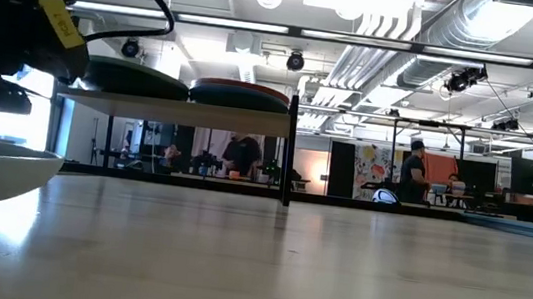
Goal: Place and stack plates onto a shelf
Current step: Stack the gray plate on top of the light green plate on the shelf
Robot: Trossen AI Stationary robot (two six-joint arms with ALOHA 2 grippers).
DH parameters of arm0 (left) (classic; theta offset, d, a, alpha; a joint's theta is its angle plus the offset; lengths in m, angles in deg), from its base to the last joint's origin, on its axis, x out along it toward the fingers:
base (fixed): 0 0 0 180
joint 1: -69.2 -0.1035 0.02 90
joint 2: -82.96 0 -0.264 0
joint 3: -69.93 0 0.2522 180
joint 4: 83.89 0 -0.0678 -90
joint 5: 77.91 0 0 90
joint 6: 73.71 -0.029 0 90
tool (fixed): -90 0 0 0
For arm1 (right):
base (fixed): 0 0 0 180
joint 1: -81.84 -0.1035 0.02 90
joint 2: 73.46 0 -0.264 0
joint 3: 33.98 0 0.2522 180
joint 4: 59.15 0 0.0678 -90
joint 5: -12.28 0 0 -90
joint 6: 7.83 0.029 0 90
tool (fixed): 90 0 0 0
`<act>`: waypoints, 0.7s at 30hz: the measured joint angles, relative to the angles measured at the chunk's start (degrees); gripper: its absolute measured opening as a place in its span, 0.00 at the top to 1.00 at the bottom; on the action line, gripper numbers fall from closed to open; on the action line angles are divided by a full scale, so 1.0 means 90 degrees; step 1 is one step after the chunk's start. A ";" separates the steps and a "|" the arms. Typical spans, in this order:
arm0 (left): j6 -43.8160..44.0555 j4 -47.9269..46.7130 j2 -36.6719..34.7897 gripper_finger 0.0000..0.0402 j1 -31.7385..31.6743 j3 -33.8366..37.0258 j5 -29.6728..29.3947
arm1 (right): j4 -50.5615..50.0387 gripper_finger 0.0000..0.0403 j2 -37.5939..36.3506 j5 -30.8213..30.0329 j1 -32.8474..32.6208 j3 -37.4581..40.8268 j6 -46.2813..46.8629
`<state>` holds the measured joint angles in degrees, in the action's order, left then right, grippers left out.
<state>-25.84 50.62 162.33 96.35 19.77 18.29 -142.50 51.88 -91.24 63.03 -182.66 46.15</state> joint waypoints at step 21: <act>-0.0222 -0.1927 -0.2200 1.00 -0.0808 0.0010 0.0123 | -0.0028 0.62 0.0000 -0.0007 0.0000 0.0000 0.0005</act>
<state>-27.83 33.28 142.53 89.09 19.86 19.40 -142.76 51.88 -91.30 63.03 -182.66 46.19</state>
